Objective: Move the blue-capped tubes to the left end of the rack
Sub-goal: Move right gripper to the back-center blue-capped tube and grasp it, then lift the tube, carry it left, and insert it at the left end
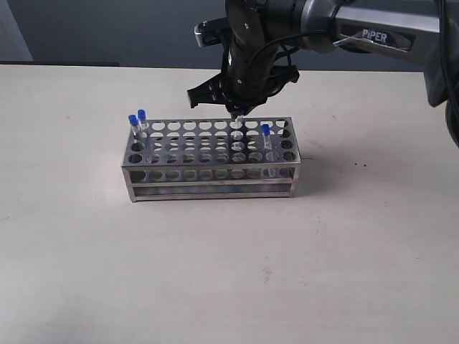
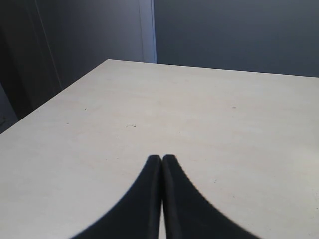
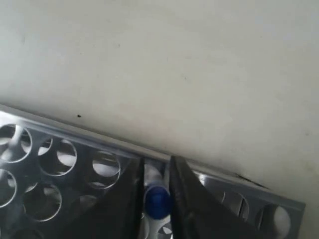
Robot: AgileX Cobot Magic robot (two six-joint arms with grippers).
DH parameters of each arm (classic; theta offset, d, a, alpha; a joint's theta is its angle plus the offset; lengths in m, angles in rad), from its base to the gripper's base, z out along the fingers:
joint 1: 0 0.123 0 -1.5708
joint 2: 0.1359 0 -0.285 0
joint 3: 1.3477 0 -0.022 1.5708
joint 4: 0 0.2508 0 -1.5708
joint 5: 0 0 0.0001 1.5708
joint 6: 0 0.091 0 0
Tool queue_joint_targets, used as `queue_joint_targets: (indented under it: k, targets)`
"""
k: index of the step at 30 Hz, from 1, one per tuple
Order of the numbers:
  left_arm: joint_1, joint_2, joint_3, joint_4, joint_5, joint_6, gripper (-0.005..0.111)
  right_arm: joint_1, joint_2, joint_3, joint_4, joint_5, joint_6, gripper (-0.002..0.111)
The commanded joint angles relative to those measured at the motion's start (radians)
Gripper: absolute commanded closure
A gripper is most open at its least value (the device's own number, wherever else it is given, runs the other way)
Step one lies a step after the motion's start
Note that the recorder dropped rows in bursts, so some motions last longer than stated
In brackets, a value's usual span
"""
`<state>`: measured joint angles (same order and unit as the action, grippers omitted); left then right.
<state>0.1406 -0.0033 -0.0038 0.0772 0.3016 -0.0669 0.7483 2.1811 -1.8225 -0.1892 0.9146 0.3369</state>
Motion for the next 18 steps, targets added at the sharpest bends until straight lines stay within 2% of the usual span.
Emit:
queue_joint_targets:
  k: [1,10,18]
  targets:
    - [-0.005,0.003,0.004,-0.005,-0.014,-0.002,0.106,-0.002,-0.009,0.005,-0.032,0.019,-0.005,0.108]
    - [-0.005,0.003,0.004,-0.005,-0.014,-0.002,0.106,0.081,-0.136,0.001,-0.166,-0.019,-0.007,0.108]
    - [-0.005,0.003,0.004,-0.005,-0.014,-0.002,0.106,0.162,-0.216,0.001,-0.158,-0.068,-0.007,0.108]
